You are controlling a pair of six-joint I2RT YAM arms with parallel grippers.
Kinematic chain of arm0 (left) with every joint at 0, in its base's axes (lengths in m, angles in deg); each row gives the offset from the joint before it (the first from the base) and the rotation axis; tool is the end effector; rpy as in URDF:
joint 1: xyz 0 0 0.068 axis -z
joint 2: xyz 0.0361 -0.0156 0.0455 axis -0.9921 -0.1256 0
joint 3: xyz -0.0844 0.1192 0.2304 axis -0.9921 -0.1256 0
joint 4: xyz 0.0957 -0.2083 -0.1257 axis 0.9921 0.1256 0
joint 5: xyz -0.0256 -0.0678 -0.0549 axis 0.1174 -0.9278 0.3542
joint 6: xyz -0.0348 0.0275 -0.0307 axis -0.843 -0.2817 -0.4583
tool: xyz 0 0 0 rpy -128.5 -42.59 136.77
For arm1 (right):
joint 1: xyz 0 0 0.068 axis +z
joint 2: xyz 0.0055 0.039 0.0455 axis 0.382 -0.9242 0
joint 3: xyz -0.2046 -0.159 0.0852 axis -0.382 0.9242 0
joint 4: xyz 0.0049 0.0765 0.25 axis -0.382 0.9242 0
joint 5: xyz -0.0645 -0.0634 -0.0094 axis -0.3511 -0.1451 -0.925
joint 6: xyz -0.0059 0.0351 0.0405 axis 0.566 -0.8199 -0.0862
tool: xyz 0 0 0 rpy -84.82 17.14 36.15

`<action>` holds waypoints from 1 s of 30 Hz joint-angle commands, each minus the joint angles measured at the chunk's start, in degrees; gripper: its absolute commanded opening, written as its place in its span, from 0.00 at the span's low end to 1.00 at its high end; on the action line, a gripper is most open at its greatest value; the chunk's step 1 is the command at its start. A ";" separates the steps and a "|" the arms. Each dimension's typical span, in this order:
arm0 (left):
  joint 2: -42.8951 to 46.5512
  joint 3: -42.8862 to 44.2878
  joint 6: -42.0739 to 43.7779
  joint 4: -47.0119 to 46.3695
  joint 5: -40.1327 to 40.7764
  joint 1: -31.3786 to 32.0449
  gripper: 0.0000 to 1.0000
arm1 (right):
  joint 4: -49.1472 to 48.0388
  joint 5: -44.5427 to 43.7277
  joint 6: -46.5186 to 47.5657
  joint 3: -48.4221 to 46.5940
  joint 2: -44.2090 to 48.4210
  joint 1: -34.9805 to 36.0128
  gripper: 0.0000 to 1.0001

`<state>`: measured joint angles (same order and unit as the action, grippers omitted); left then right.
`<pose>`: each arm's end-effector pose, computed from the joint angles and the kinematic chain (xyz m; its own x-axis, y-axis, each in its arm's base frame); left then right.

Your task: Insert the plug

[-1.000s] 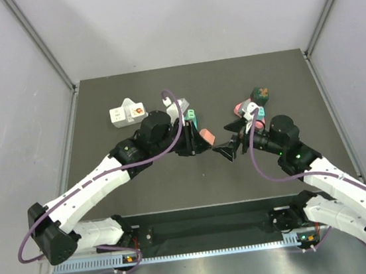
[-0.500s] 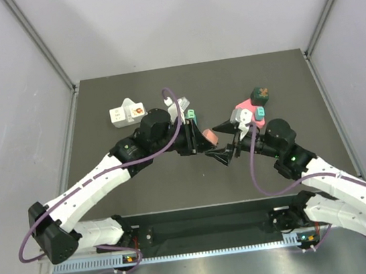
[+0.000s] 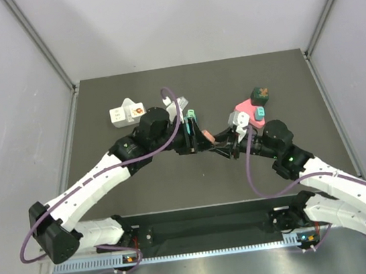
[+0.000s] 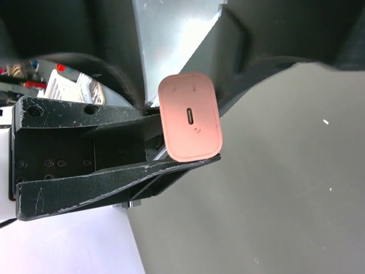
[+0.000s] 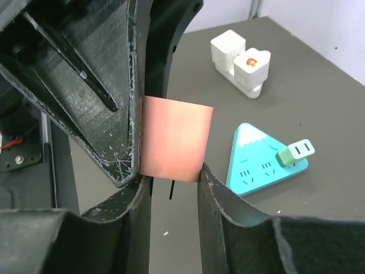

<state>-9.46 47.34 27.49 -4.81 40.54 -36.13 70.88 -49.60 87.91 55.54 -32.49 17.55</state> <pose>0.1810 -0.2097 0.3489 -0.8534 -0.0730 -0.5161 0.4064 0.5268 -0.7465 0.1515 0.1486 0.2922 0.0238 -0.0307 -0.9992 -0.9222 0.3852 -0.0338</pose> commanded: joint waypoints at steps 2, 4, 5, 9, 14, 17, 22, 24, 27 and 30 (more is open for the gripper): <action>-1.65 3.56 1.55 0.47 -1.50 -0.07 0.57 | -2.76 5.49 2.16 -1.57 0.33 1.30 0.00; -2.01 3.91 2.16 1.26 -1.68 -0.33 0.61 | -3.38 6.02 1.89 -1.21 0.77 1.39 0.00; -2.18 4.09 2.34 1.52 -2.20 -0.51 0.61 | -3.29 5.94 1.98 -1.13 0.86 1.30 0.00; -3.50 5.23 4.18 4.33 -2.47 -1.12 0.61 | -2.50 5.93 2.68 -0.95 1.39 1.30 0.00; -3.68 6.11 5.15 6.36 -1.85 -1.65 0.54 | -1.89 6.02 3.03 -0.60 1.39 1.30 0.00; -3.68 6.46 5.59 7.15 -1.68 -2.09 0.52 | -1.80 5.76 3.03 -0.16 1.39 1.39 0.00; -3.42 7.25 6.38 8.82 -2.20 -2.97 0.55 | -1.27 5.41 3.39 0.63 0.86 1.30 0.00; -3.41 7.34 6.21 9.00 -2.64 -3.06 0.54 | -1.36 5.41 3.21 0.81 0.69 1.30 0.00; -3.06 7.08 5.59 8.82 -3.08 -3.06 0.50 | -1.53 4.88 3.12 1.34 0.51 1.30 0.00; -3.06 6.46 5.50 8.47 -4.14 -3.06 0.28 | -1.89 4.70 2.86 1.51 0.42 1.30 0.00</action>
<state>-13.37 52.34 32.02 3.30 37.39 -38.82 72.02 -45.53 90.48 57.11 -32.46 18.08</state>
